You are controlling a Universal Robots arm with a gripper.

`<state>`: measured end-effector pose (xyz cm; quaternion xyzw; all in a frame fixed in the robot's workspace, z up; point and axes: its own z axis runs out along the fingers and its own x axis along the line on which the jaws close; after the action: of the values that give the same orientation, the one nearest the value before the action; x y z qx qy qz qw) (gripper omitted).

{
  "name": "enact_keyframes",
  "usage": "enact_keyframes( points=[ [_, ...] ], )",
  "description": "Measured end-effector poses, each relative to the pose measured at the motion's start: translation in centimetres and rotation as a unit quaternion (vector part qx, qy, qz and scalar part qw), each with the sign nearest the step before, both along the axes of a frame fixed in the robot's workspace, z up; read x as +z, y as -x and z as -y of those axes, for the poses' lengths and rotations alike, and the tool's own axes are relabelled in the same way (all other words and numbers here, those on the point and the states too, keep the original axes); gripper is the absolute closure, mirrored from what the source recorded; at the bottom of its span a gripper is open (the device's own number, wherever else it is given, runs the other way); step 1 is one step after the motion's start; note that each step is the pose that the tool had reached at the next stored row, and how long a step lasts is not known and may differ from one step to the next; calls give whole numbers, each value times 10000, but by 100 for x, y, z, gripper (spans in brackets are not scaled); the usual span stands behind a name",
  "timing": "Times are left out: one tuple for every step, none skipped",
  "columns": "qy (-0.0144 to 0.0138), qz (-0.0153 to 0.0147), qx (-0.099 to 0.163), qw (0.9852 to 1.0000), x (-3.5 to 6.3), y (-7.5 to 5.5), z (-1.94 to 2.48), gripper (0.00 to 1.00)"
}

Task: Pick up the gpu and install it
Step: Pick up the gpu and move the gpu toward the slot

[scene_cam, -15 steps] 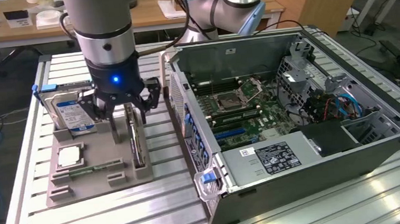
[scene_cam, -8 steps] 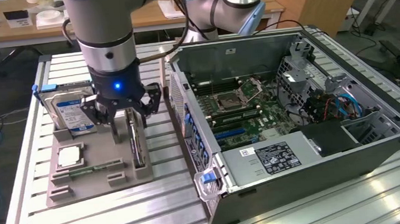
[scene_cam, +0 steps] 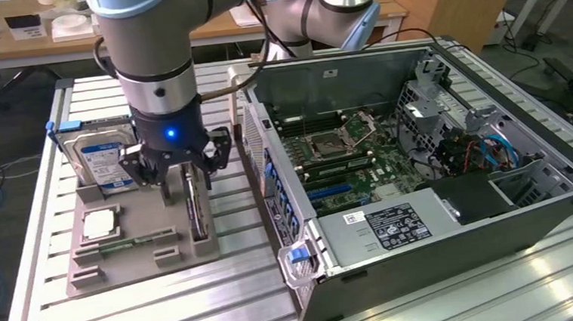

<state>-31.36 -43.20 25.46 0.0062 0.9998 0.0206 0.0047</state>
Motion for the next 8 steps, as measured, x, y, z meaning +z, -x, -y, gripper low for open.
enact_keyframes(
  points=[
    [0, 0, -26, 10000, -18, 0, 0, 35],
    [0, 0, -64, 10000, -36, 0, 0, 35],
    [0, 0, -91, 10000, -56, 0, 0, 35],
    [0, 0, -105, 9999, -73, 0, 0, 35],
    [0, 0, -114, 9999, -91, 0, 0, 35],
    [0, 0, -117, 9999, -109, 0, 0, 35],
    [0, 0, -119, 9999, -127, 0, 0, 35],
    [1, -1, -121, 9999, -145, 0, 0, 35]
  ],
)
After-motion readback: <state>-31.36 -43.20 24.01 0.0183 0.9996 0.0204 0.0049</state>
